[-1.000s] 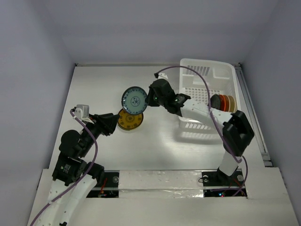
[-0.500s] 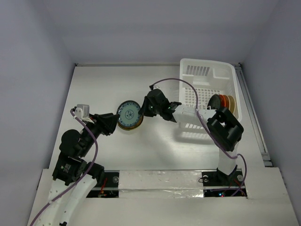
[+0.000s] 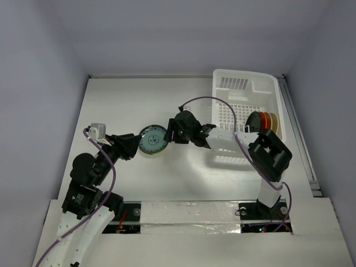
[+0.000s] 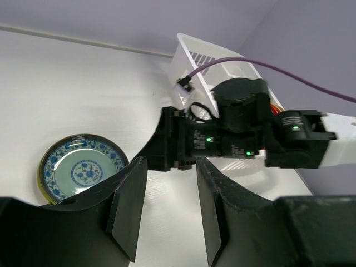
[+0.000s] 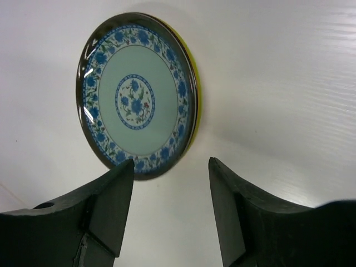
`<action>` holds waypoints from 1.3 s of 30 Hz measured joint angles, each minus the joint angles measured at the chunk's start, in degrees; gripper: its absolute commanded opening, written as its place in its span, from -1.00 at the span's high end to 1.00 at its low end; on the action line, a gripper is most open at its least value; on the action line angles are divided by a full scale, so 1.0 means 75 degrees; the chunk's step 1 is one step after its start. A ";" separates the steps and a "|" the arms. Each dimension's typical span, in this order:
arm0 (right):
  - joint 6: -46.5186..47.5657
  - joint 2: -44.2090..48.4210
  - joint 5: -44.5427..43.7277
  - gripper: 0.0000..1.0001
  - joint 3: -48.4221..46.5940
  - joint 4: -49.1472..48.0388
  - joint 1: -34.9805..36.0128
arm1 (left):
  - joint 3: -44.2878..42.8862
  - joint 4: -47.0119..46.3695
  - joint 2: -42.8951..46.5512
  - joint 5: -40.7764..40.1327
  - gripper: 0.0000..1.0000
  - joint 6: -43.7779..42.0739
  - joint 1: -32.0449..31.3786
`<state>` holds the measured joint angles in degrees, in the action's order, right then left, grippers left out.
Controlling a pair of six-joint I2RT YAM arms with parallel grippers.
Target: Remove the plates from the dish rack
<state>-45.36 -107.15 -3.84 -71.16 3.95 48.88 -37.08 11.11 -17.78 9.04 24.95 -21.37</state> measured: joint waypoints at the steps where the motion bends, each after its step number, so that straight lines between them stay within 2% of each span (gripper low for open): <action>1: 0.0050 0.0181 -0.0157 -0.24 0.0047 0.0137 0.0020 | 0.0000 0.0000 0.0003 0.0000 0.25 0.0000 0.0000; 4: 0.0262 0.1072 -0.0746 -0.17 0.0242 0.0647 0.0050 | 0.0000 0.0000 0.0012 0.0000 0.25 0.0000 0.0003; 5: 0.0350 0.1393 -0.0935 -0.04 0.0254 0.0813 0.0050 | 0.0000 -0.0003 0.0023 0.0000 0.25 0.0000 0.0003; 6: 0.0463 0.1749 -0.1192 0.47 0.0265 0.0997 0.0050 | 0.0000 0.0000 0.0047 0.0000 0.25 0.0000 0.0006; 8: 0.0659 0.2509 -0.1868 0.91 0.0265 0.1411 0.0047 | 0.0000 0.0000 0.0102 0.0006 0.25 0.0000 0.0012; 9: 0.0685 0.2871 -0.2215 1.00 0.0265 0.1641 0.0020 | 0.0000 -0.0003 0.0134 0.0017 0.25 0.0000 0.0012; 12: 0.0822 0.3960 -0.3075 1.00 0.0329 0.2363 -0.0265 | 0.0000 -0.0003 0.0210 0.0026 0.25 0.0000 0.0006; 14: 0.0965 0.4747 -0.3398 1.00 0.0507 0.2792 -0.0938 | 0.0000 -0.0003 0.0242 0.0038 0.25 0.0000 -0.0003; 17: 0.1227 0.5537 -0.3800 0.68 0.0711 0.3395 -0.2305 | 0.0000 -0.0003 0.0289 0.0044 0.25 0.0000 -0.0029; 18: 0.1346 0.5692 -0.3984 0.40 0.0731 0.3649 -0.2771 | 0.0000 -0.0003 0.0309 0.0047 0.25 0.0000 -0.0052; 19: 0.1425 0.5761 -0.4144 0.26 0.0734 0.3853 -0.3098 | 0.0000 -0.0003 0.0332 0.0050 0.24 0.0000 -0.0058; 22: 0.1766 0.5732 -0.4441 0.09 0.0731 0.4357 -0.3689 | 0.0000 -0.0009 0.0382 0.0050 0.24 0.0000 -0.0061; 27: 0.2343 0.5418 -0.4246 0.24 0.0953 0.4558 -0.4383 | 0.0000 -0.0009 0.0393 0.0052 0.22 0.0000 -0.0061; 34: 0.2658 0.4590 -0.4062 0.25 0.1128 0.4558 -0.4596 | 0.0000 -0.0009 0.0393 0.0079 0.22 0.0000 -0.0146; 39: 0.2742 0.4441 -0.3998 0.26 0.1157 0.4535 -0.4756 | 0.0000 -0.0009 0.0393 0.0079 0.22 0.0000 -0.0146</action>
<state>-24.80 -73.84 -33.82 -62.48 37.95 13.21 -37.08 11.05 -14.83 9.63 24.95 -22.46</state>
